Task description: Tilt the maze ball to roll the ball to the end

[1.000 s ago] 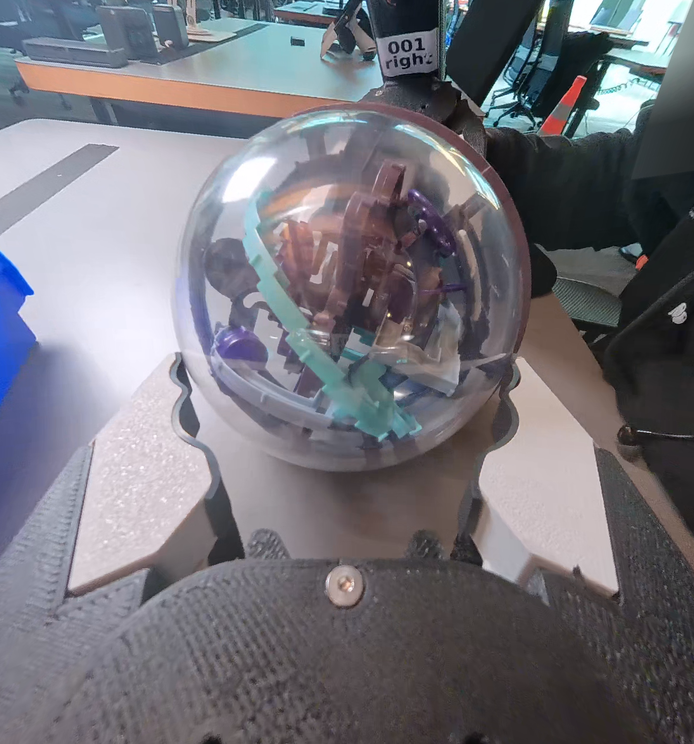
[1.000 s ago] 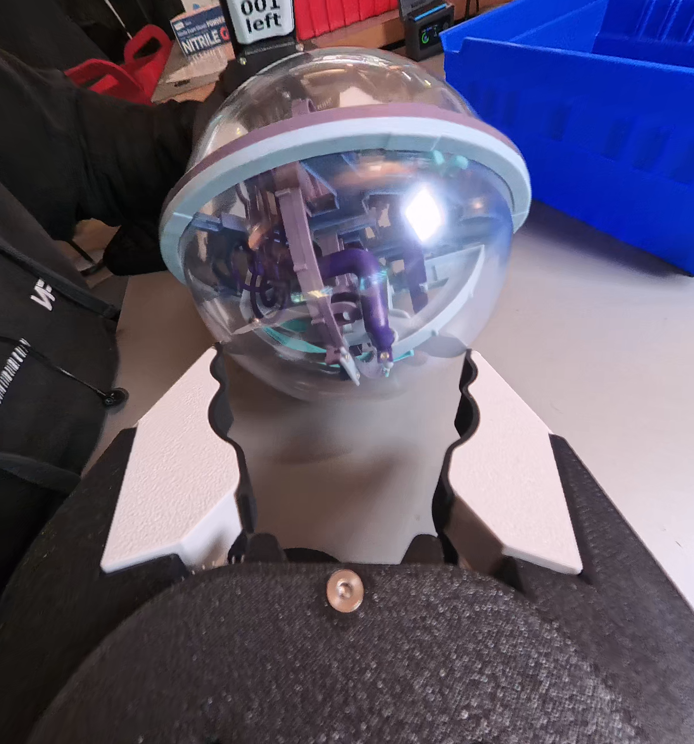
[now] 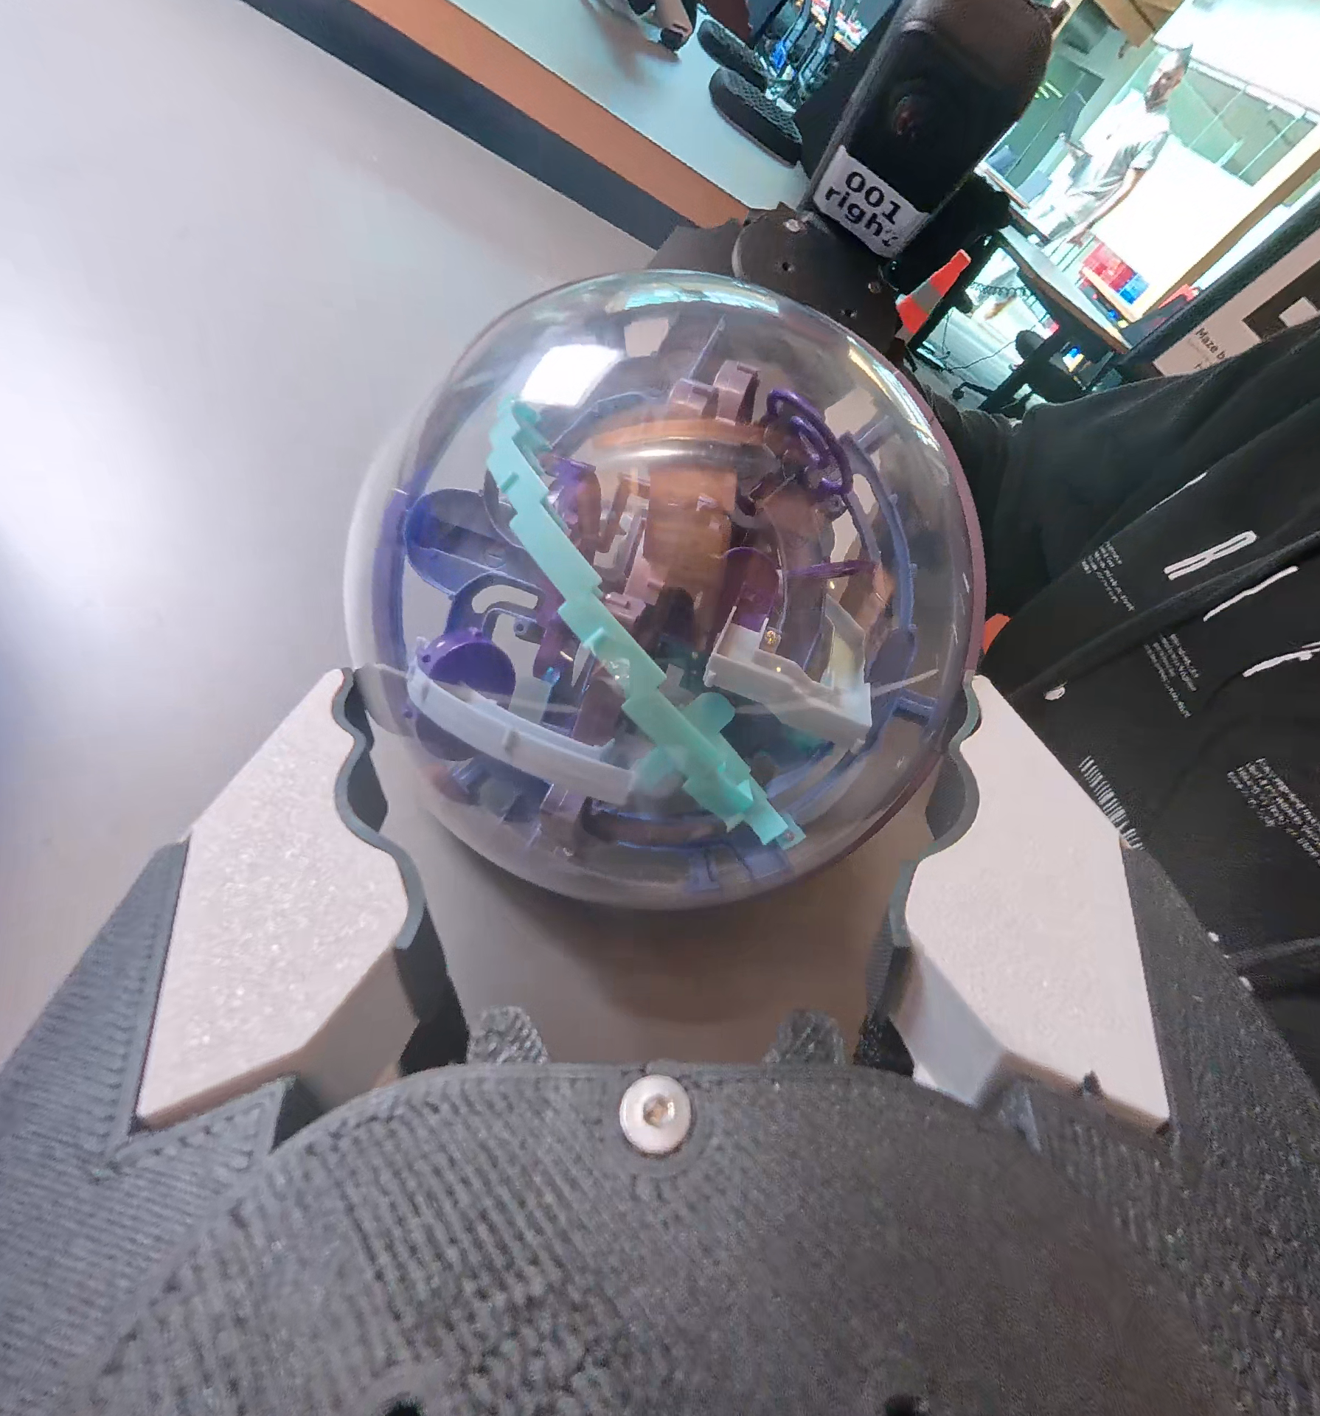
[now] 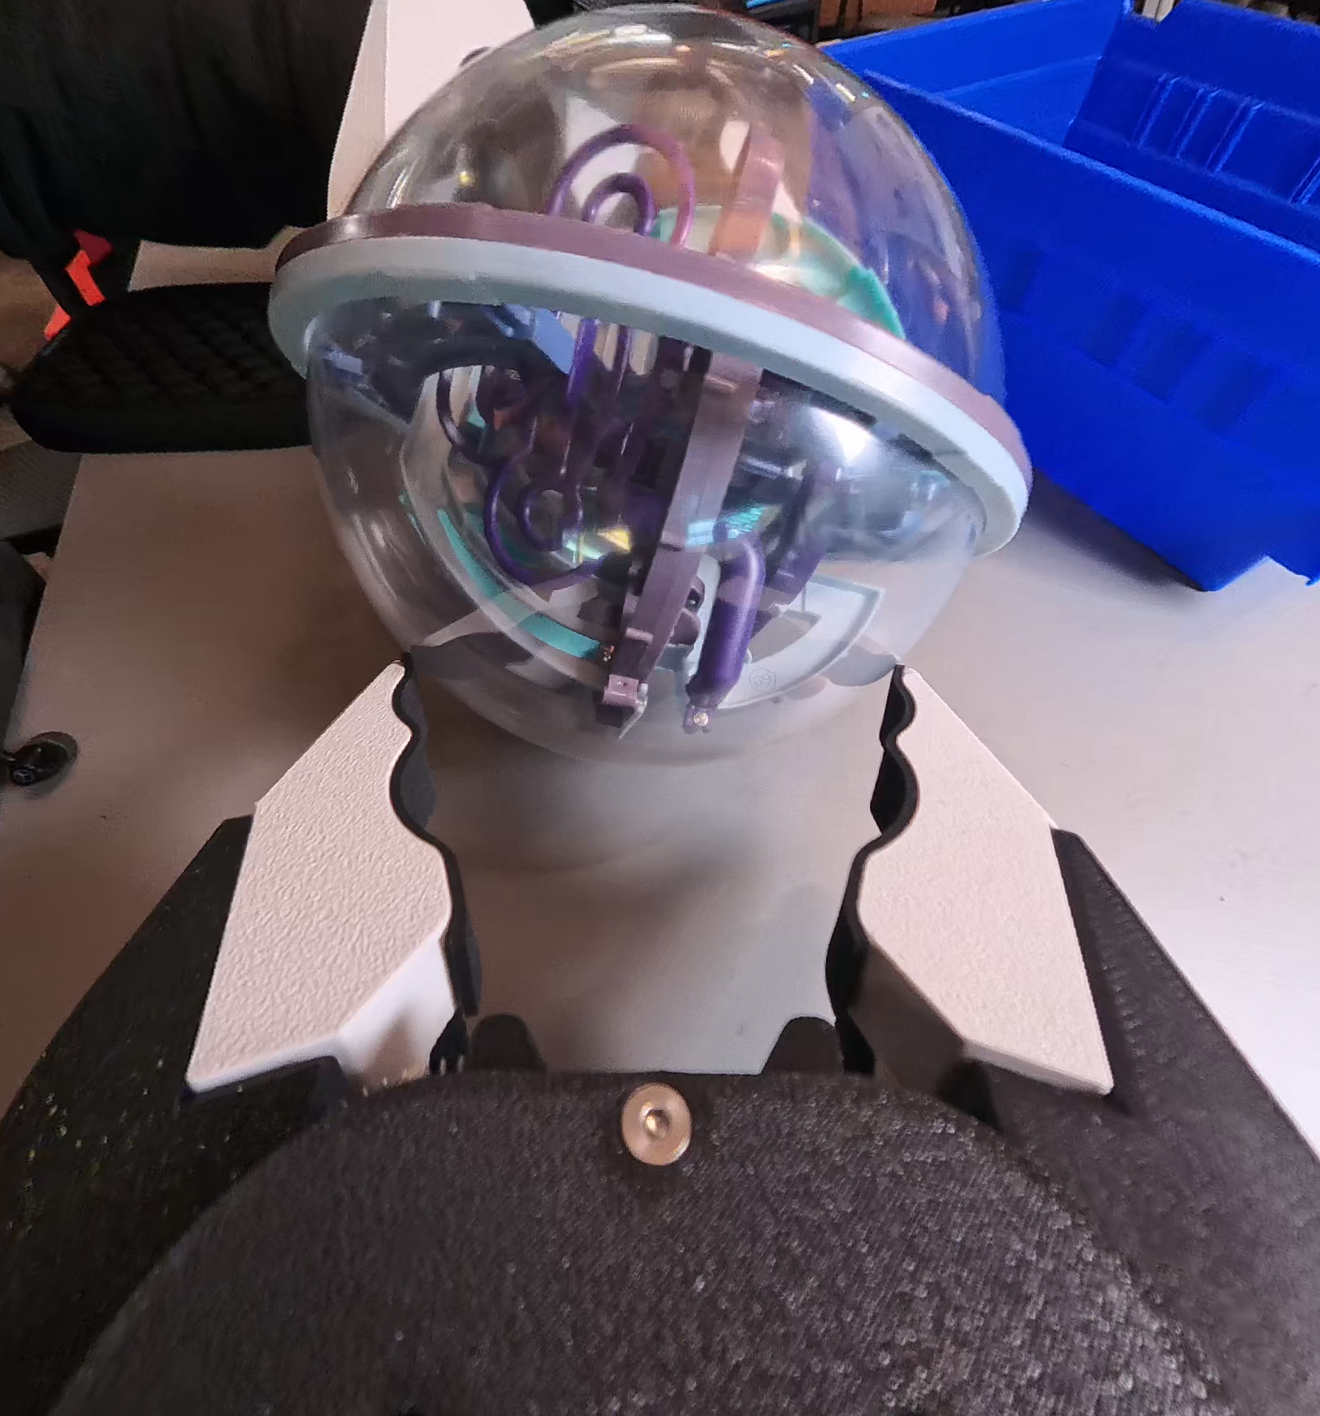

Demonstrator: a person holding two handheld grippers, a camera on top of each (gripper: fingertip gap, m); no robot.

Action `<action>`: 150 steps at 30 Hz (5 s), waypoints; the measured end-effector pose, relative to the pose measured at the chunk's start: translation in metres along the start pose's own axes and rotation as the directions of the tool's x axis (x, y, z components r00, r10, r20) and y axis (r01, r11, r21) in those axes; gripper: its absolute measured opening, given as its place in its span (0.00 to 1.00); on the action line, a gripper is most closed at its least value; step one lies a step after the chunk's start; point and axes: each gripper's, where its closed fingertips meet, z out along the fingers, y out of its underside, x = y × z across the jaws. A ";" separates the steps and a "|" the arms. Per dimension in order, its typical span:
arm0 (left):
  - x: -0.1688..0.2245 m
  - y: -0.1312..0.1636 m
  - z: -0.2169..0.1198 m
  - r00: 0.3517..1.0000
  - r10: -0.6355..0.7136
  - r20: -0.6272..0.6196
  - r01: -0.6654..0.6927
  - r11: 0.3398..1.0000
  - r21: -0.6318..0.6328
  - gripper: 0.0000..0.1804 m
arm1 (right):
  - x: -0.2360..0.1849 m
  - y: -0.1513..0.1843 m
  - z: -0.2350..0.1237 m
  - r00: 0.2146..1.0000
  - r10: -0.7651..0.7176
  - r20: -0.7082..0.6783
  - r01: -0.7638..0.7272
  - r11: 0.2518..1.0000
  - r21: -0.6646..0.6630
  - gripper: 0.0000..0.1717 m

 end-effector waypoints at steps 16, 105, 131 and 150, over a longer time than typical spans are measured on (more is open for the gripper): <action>-0.022 -0.019 0.001 0.961 -0.268 -0.075 0.266 0.963 -0.033 0.78 | 0.035 -0.078 -0.060 0.960 -0.265 -0.095 0.279 0.941 0.194 0.31; -0.036 -0.038 0.005 0.907 -0.422 -0.014 0.407 0.865 0.295 0.79 | 0.040 -0.018 -0.011 0.994 0.099 0.047 -0.104 0.985 0.134 0.70; -0.026 -0.029 -0.001 0.956 -0.291 -0.023 0.278 0.885 0.374 0.79 | 0.029 -0.025 -0.018 0.988 -0.023 -0.156 0.032 0.998 0.057 0.68; -0.024 -0.025 0.004 0.948 -0.314 0.043 0.281 0.896 0.344 0.81 | 0.036 -0.024 -0.011 0.997 0.036 -0.071 -0.031 0.996 0.083 0.72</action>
